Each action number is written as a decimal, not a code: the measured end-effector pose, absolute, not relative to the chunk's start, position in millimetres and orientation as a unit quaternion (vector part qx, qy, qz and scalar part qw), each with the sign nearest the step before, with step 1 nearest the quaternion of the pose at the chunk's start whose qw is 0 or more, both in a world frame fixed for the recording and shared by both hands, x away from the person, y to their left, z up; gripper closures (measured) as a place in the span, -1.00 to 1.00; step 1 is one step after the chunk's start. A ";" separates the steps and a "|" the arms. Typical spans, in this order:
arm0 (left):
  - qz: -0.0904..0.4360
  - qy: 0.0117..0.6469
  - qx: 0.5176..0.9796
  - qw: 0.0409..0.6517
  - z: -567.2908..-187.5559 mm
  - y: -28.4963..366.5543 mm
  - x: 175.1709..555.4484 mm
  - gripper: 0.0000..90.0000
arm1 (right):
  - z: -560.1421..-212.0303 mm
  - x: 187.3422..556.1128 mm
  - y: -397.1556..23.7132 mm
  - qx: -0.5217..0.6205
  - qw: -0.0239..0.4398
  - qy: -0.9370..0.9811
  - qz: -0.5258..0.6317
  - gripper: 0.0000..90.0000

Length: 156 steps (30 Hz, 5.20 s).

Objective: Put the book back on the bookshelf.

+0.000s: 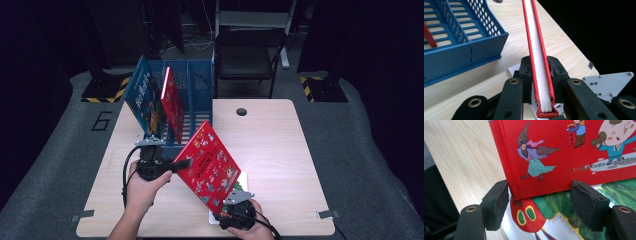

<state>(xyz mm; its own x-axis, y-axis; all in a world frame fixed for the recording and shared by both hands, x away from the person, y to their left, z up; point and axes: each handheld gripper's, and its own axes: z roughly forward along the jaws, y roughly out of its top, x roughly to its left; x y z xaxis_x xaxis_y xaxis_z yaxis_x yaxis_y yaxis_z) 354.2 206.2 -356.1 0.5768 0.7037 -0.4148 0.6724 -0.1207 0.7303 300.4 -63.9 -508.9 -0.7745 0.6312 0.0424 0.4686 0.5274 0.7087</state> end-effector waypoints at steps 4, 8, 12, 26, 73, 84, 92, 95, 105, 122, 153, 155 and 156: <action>0.008 0.462 0.746 0.480 -351.4 201.1 358.9 0.73 | -508.3 305.3 -65.8 0.323 0.108 0.863 0.374 -0.24; 0.004 0.460 0.744 0.484 -345.6 194.6 364.1 0.77 | -507.2 310.8 -66.5 0.338 0.097 0.857 0.377 -0.16; 0.014 0.457 0.751 0.476 -337.9 190.1 367.6 0.77 | -504.0 320.1 -78.8 0.385 0.116 0.831 0.383 0.02; 0.024 0.466 0.746 0.474 -329.5 172.5 386.0 0.77 | -507.0 312.5 -63.9 0.375 0.078 0.839 0.387 -0.31; 0.019 0.497 0.734 0.462 -311.9 158.6 403.6 0.76 | -509.2 328.9 -64.6 0.445 0.054 0.781 0.436 0.13; 0.030 0.487 0.738 0.466 -300.4 157.2 403.9 0.76 | -506.4 334.5 -75.1 0.451 0.037 0.755 0.475 0.21; 0.026 0.484 0.742 0.463 -294.8 154.2 405.3 0.76 | -504.9 338.0 -79.4 0.445 0.052 0.754 0.481 0.21; 0.026 0.481 0.743 0.466 -290.1 153.7 405.9 0.75 | -501.6 338.8 -81.8 0.442 0.059 0.752 0.486 0.21; 0.037 0.480 0.739 0.471 -266.2 160.0 407.0 0.76 | -483.7 349.4 -82.8 0.424 0.075 0.748 0.505 0.21; 0.046 0.493 0.730 0.471 -248.1 178.8 410.5 0.76 | -467.4 362.2 -69.1 0.407 0.084 0.744 0.523 0.21; 0.066 0.499 0.732 0.459 -214.1 204.5 410.6 0.75 | -441.9 380.2 -41.6 0.385 0.085 0.746 0.536 0.21; 0.071 0.499 0.731 0.459 -213.1 205.5 410.4 0.75 | -441.4 381.2 -39.2 0.380 0.077 0.747 0.540 0.21; 0.070 0.502 0.730 0.459 -211.9 206.3 410.0 0.75 | -440.9 381.8 -38.1 0.381 0.078 0.747 0.539 0.21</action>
